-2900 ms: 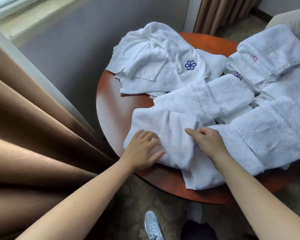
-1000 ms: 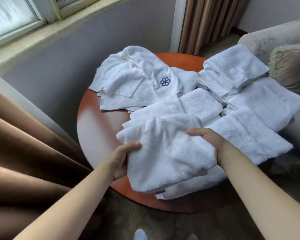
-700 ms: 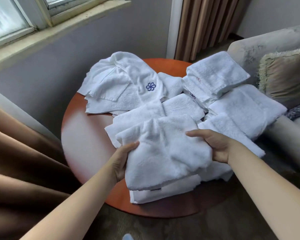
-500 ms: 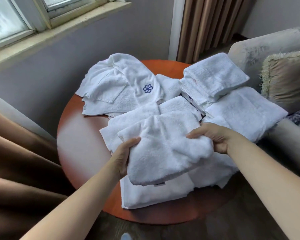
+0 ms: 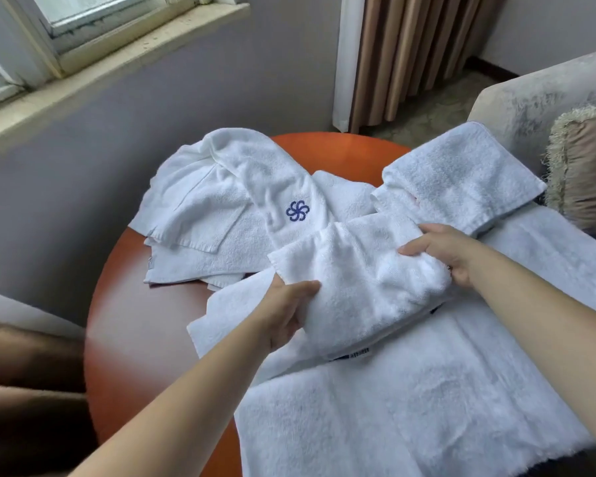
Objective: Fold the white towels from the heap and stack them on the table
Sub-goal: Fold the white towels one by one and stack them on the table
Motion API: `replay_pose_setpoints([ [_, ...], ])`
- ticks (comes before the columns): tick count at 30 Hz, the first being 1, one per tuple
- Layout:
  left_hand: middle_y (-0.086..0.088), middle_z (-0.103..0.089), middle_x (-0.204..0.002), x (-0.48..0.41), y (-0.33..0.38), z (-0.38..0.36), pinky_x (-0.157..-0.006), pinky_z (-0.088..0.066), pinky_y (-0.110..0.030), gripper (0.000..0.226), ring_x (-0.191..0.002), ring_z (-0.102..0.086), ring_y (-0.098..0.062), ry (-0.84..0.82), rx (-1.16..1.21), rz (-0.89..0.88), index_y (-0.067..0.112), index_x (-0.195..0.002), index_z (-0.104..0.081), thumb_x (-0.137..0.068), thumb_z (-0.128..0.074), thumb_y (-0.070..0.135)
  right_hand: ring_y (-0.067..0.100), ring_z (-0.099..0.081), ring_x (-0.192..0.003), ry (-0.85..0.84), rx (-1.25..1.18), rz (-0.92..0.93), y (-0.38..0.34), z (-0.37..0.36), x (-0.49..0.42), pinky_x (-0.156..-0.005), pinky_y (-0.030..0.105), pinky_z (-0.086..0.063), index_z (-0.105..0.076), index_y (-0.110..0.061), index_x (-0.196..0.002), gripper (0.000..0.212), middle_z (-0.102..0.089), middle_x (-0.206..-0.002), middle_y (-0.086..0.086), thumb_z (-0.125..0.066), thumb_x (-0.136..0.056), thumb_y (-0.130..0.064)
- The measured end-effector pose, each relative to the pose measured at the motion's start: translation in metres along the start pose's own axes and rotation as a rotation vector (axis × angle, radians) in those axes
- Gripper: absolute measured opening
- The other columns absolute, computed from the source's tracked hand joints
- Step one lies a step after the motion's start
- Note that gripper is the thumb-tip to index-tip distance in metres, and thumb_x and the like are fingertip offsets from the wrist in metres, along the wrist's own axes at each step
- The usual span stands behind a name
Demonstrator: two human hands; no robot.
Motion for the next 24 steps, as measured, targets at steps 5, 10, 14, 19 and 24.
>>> replay_pose_setpoints([
  [5, -0.002, -0.058, -0.109, -0.014, 0.014, 0.009, -0.082, -0.054, -0.037, 0.058, -0.099, -0.061, -0.02, 0.346, -0.474, -0.135, 0.017, -0.115, -0.044, -0.066, -0.074, 0.017, 0.031, -0.05, -0.116, 0.332, 0.991, 0.335, -0.043, -0.021, 0.01, -0.089, 0.04, -0.046, -0.039, -0.012, -0.134, 0.054, -0.041, -0.14, 0.007, -0.063, -0.086, -0.019],
  [10, -0.002, -0.032, -0.143, 0.002, 0.051, 0.0, -0.11, -0.025, -0.038, 0.097, -0.135, -0.027, -0.023, 0.589, -1.024, -0.44, 0.023, -0.148, -0.024, -0.066, -0.074, 0.032, 0.04, -0.046, -0.123, 0.571, 0.986, 0.723, -0.063, -0.051, 0.039, -0.095, 0.048, -0.041, -0.048, -0.006, -0.13, 0.055, -0.024, -0.155, 0.017, -0.067, -0.082, -0.024],
  [14, -0.006, -0.019, -0.16, -0.005, 0.035, -0.029, -0.118, -0.007, -0.035, 0.091, -0.148, -0.01, -0.025, 0.301, -1.433, -0.606, 0.023, -0.151, -0.025, -0.071, -0.027, 0.066, 0.035, -0.015, -0.146, 0.272, 1.012, 0.618, -0.023, -0.071, 0.005, -0.118, 0.045, -0.013, -0.034, -0.01, -0.147, 0.063, -0.013, -0.16, 0.014, -0.043, -0.095, -0.044],
  [19, -0.003, -0.009, -0.162, -0.007, 0.017, -0.032, -0.118, 0.003, -0.028, 0.093, -0.149, 0.0, -0.023, 0.152, -1.54, -0.482, 0.022, -0.152, -0.022, -0.072, -0.009, 0.069, 0.02, 0.007, -0.149, 0.075, 1.058, 0.481, 0.008, -0.063, -0.014, -0.121, 0.035, 0.002, -0.01, -0.019, -0.154, 0.063, 0.003, -0.163, 0.003, -0.031, -0.101, -0.045],
  [24, 0.005, -0.036, -0.147, 0.014, 0.037, -0.02, -0.103, -0.029, -0.025, 0.051, -0.134, -0.032, -0.013, 0.266, -1.342, -0.477, 0.021, -0.141, -0.039, -0.094, -0.05, 0.037, 0.025, -0.039, -0.129, 0.18, 0.955, 0.624, -0.047, -0.073, 0.008, -0.107, 0.033, -0.028, -0.048, -0.01, -0.132, 0.043, -0.05, -0.136, 0.006, -0.046, -0.098, -0.035],
])
Point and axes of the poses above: each hand's wrist, its own x-axis away from the middle knuckle, its own z-axis out of the back of the hand, y = z × x, the point moved 8 cm from there along -x, towards the middle knuckle
